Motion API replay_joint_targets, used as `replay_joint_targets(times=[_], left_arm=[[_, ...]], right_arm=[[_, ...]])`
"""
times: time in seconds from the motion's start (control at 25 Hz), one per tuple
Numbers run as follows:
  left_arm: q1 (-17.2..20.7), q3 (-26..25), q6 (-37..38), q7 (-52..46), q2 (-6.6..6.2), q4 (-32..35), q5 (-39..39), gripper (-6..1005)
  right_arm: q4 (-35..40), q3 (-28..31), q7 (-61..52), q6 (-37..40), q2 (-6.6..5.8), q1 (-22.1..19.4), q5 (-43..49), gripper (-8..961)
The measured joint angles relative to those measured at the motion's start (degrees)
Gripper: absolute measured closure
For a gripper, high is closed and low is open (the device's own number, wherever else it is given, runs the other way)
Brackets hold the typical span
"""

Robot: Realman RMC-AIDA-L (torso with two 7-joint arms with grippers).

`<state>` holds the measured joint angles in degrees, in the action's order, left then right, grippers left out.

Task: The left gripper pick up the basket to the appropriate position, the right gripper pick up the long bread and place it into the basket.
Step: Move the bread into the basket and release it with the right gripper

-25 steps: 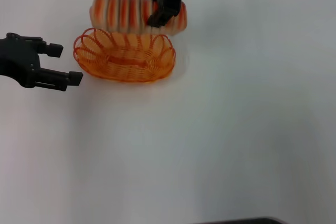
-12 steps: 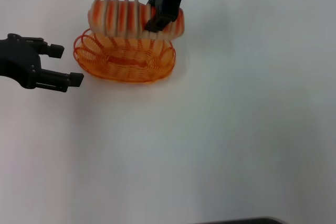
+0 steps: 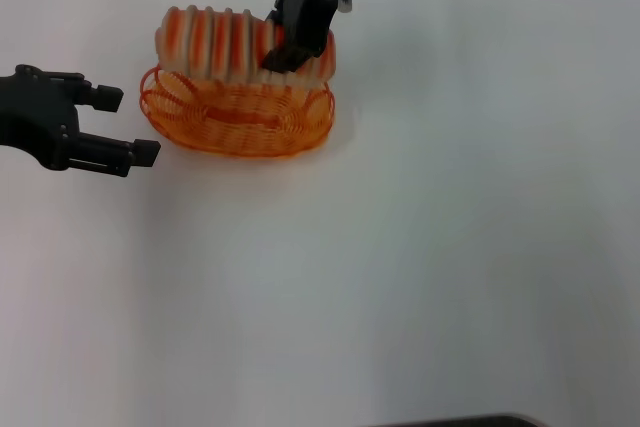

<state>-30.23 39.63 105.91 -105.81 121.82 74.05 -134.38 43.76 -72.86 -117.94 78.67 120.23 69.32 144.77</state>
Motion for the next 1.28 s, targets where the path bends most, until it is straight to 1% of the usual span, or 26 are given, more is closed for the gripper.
replay_joint_targets(times=[0.92,1.28], left_arm=[[0.00,0.05,-0.45,0.18,0.09,-0.31,-0.15,109],[0.00,0.10,-0.45,0.18,0.16,-0.31,-0.26,110]], right_arm=[[-5.91,-1.43,2.45,-5.77,0.08,-1.05,-3.30,508],[-7.16,-1.50,2.81,-6.36,0.09,-1.21,-3.80,507]])
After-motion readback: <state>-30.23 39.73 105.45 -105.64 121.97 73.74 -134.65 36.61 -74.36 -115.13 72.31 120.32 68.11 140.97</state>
